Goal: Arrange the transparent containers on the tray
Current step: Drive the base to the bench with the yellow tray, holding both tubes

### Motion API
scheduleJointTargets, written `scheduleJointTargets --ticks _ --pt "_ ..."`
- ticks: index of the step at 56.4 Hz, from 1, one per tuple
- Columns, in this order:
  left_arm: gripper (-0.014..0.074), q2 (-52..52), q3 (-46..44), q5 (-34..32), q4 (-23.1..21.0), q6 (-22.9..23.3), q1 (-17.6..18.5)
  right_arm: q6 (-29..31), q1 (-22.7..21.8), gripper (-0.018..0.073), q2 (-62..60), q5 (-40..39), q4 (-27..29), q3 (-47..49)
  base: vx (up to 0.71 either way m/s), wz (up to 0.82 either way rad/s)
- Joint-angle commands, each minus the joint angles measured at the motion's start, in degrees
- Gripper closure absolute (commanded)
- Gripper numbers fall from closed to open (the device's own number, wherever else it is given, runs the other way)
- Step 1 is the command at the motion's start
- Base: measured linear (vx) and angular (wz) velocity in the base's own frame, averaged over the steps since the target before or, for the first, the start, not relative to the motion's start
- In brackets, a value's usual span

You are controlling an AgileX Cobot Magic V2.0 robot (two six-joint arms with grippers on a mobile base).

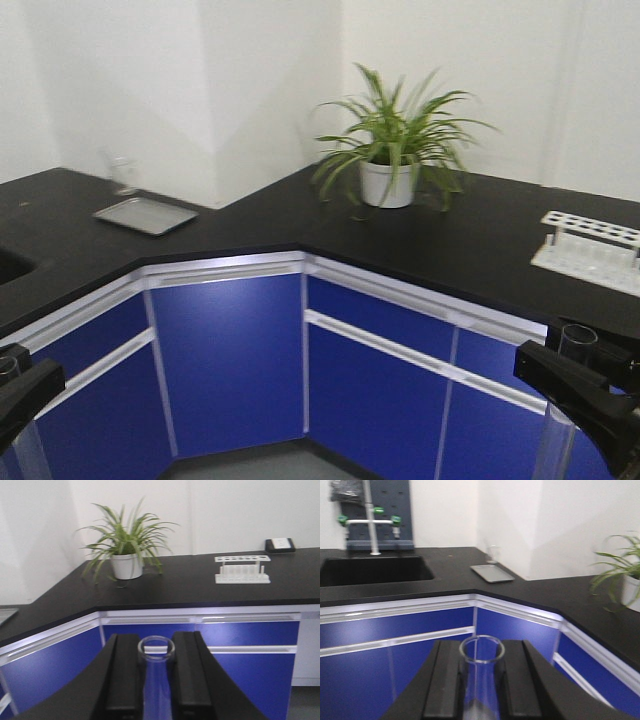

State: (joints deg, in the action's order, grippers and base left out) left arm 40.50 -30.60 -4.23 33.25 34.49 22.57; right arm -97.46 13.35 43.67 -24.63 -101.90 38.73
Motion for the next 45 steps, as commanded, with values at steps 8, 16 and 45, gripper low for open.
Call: scheduleJointTargets --ticks 8,16,45 --pt "0.0603 -0.31 -1.65 -3.94 -0.8 0.39 0.43 0.22 -0.21 0.0571 -0.35 1.05 -0.8 1.72 -0.31 0.52" --pt "0.0603 -0.31 -1.65 -3.94 -0.8 0.39 0.43 0.22 -0.21 0.0571 -0.35 1.05 -0.8 1.72 -0.29 0.57" --pt "0.0603 -0.31 -1.65 -3.94 -0.8 0.39 0.43 0.22 -0.21 0.0571 -0.35 1.05 -0.8 1.72 -0.22 0.63"
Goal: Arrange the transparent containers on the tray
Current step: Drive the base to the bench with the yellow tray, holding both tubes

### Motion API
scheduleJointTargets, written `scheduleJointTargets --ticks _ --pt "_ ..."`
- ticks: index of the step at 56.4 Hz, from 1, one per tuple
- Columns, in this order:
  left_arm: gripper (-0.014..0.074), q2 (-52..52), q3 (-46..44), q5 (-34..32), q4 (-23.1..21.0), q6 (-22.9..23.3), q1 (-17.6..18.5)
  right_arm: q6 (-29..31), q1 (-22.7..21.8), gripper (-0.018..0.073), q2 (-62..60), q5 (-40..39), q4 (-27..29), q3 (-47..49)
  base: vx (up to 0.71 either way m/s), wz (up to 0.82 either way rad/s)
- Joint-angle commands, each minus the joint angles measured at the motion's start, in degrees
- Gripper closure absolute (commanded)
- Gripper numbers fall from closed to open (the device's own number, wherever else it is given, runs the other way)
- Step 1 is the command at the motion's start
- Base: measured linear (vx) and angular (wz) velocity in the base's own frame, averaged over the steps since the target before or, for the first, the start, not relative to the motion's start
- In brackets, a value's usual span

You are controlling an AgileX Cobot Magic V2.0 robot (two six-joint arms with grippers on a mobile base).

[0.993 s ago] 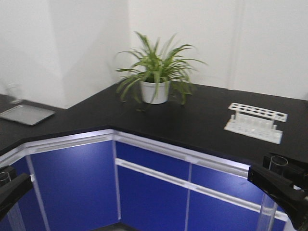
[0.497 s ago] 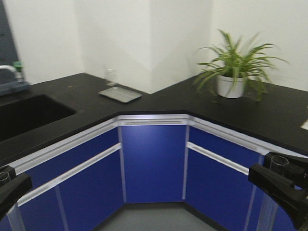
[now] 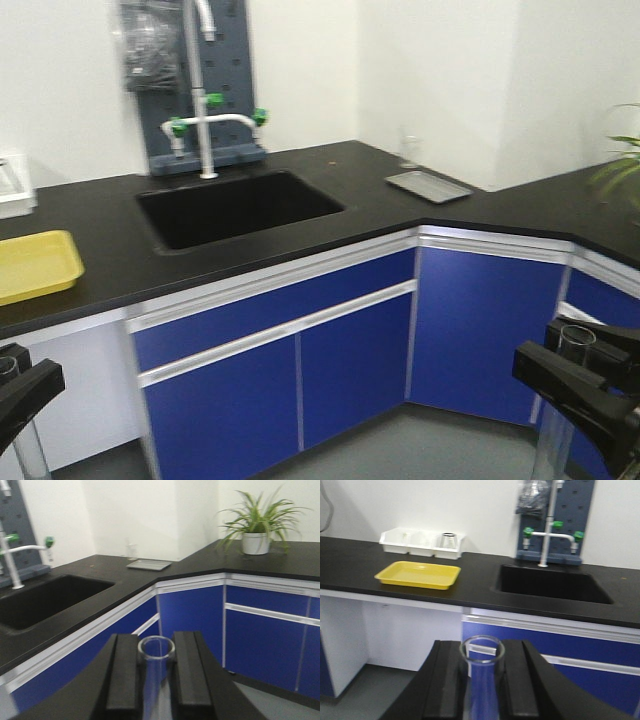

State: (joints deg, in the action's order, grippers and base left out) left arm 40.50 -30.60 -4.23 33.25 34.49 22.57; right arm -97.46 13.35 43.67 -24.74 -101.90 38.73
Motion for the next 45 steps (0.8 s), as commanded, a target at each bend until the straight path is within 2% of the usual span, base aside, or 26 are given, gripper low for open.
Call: scheduleJointTargets --ticks 1,24,45 --pt "0.0603 -0.31 -1.65 -3.94 -0.8 0.39 0.43 0.22 -0.21 0.0571 -0.35 1.16 -0.8 1.72 -0.16 0.56" --pt "0.0603 -0.31 -1.65 -3.94 -0.8 0.33 0.43 0.22 -0.21 0.0571 -0.35 1.16 -0.8 1.72 -0.09 0.43" --pt "0.0603 -0.31 -1.65 -3.94 -0.8 0.33 0.43 0.22 -0.21 0.0571 -0.35 1.16 -0.8 1.72 0.06 0.34"
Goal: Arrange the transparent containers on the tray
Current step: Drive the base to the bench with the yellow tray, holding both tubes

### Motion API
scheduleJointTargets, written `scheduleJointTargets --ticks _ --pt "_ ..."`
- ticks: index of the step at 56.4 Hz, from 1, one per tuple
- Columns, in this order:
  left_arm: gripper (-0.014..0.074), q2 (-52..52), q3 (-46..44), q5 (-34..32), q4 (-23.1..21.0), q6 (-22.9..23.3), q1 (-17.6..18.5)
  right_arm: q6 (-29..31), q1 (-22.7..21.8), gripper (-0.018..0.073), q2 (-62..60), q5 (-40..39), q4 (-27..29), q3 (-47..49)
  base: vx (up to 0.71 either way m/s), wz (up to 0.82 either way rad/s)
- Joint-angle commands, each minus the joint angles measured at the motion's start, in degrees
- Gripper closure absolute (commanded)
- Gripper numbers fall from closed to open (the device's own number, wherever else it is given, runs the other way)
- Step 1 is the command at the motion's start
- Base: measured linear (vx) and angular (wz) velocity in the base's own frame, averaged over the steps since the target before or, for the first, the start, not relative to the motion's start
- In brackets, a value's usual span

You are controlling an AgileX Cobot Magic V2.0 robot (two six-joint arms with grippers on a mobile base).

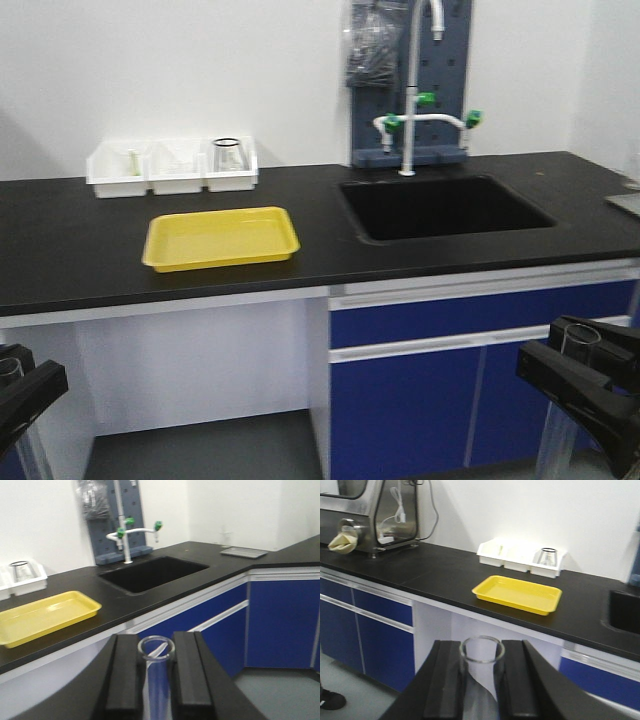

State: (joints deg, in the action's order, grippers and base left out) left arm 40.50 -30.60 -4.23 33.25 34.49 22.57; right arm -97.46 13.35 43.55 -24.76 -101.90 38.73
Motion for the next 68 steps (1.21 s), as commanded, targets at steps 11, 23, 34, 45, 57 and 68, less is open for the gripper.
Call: scheduleJointTargets --ticks 11,23,34,45,57,68 --pt "0.0603 -0.31 -1.65 -3.94 -0.8 0.33 0.43 0.22 -0.21 0.0571 -0.24 1.19 -0.8 1.72 0.17 0.5" --pt "0.0603 -0.31 -1.65 -3.94 -0.8 0.33 0.43 0.22 -0.21 0.0571 -0.24 1.25 -0.8 1.72 0.22 0.38" --pt "0.0603 -0.31 -1.65 -3.94 -0.8 0.33 0.43 0.22 -0.21 0.0571 -0.24 1.25 -0.8 1.72 0.27 0.18" --pt "0.0603 -0.31 -1.65 -3.94 -0.8 0.33 0.43 0.22 -0.21 0.0571 -0.24 1.25 -0.8 1.72 0.33 0.0" --pt "0.0603 -0.31 -1.65 -3.94 -0.8 0.33 0.43 0.22 -0.21 0.0571 -0.24 1.25 -0.8 1.72 0.37 -0.16" --pt "0.0603 -0.31 -1.65 -3.94 -0.8 0.33 0.43 0.22 -0.21 0.0571 -0.24 1.25 -0.8 1.72 0.37 -0.13"
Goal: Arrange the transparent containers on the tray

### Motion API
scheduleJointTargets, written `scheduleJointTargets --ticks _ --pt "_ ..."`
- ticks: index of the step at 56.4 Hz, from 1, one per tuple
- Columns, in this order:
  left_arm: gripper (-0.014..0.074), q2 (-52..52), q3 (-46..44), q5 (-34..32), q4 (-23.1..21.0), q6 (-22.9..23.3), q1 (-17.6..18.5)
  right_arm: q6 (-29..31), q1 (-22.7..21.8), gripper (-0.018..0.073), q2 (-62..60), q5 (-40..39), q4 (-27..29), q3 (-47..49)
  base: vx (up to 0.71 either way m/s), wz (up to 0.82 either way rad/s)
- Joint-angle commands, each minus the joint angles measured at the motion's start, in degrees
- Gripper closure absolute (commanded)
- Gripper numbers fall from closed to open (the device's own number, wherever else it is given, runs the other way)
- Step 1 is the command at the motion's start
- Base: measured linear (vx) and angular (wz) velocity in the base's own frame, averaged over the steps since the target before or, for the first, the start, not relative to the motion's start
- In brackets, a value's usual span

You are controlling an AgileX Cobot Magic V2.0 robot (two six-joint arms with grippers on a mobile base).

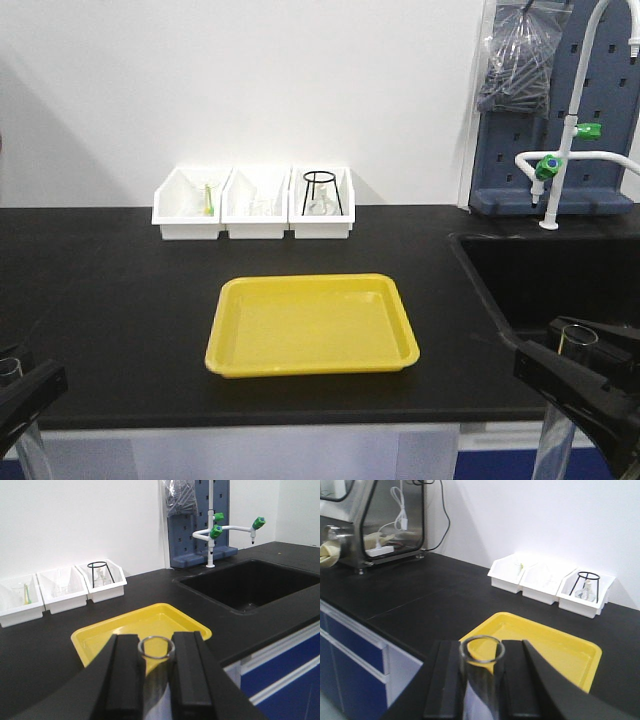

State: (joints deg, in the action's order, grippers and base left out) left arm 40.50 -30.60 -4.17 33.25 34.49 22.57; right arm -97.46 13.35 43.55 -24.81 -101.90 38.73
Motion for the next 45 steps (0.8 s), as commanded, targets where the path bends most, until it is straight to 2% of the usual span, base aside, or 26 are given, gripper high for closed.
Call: scheduleJointTargets --ticks 1,45 --pt "0.0603 -0.31 -1.65 -4.0 -0.8 0.33 0.43 0.22 -0.21 0.0571 -0.24 1.29 -0.8 1.72 0.37 -0.1" --pt "0.0603 -0.31 -1.65 -4.0 -0.75 0.28 0.43 0.22 -0.21 0.0571 -0.24 1.29 -0.8 1.72 0.34 0.01"
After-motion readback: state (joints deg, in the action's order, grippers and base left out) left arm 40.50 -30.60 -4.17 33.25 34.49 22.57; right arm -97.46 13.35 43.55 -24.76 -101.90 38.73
